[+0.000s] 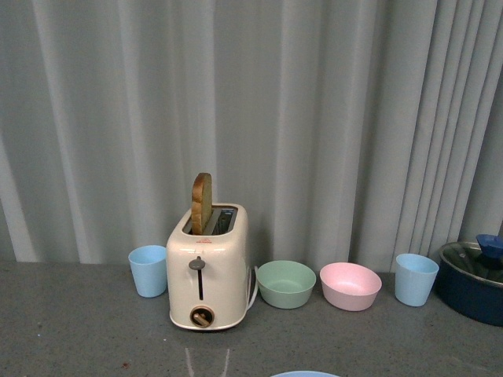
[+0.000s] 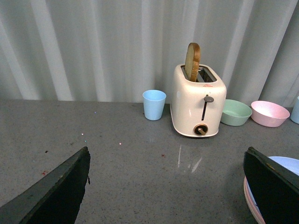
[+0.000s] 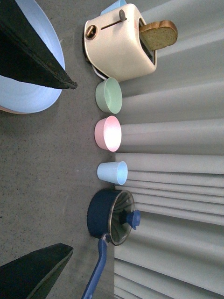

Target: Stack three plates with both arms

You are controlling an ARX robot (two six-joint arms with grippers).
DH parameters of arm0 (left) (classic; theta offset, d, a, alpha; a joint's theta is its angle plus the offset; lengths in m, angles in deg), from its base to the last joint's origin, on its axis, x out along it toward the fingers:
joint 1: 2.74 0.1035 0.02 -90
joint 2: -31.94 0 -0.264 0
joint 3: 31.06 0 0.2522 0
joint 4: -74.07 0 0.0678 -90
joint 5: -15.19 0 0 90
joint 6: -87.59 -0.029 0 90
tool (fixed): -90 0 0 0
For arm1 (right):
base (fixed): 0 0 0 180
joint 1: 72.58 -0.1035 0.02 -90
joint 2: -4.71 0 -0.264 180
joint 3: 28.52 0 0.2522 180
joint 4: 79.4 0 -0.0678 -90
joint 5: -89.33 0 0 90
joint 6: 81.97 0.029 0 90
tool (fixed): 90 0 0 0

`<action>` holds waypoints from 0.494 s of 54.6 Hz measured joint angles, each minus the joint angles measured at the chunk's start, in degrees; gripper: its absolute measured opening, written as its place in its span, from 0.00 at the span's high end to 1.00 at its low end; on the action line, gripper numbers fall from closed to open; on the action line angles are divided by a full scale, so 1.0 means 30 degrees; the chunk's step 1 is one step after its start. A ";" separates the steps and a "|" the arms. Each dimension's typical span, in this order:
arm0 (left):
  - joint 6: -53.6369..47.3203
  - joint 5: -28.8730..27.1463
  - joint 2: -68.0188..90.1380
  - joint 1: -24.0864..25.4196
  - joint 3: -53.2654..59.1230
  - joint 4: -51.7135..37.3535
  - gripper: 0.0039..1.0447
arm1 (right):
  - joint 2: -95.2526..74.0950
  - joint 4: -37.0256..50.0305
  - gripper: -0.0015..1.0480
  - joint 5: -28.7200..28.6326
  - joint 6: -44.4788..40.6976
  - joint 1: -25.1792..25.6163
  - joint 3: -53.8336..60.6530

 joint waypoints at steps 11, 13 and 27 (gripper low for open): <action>0.0000 0.0000 0.0000 0.0000 0.0000 0.0000 0.06 | 0.0000 0.0000 0.07 0.0000 -0.0015 0.0000 0.0000; 0.0000 0.0000 0.0000 0.0000 0.0000 0.0000 0.06 | 0.0000 0.0000 0.07 0.0000 -0.0007 0.0000 0.0000; 0.0000 0.0000 0.0000 0.0000 0.0000 0.0000 0.06 | 0.0000 0.0000 0.07 0.0007 -0.0015 0.0000 0.0000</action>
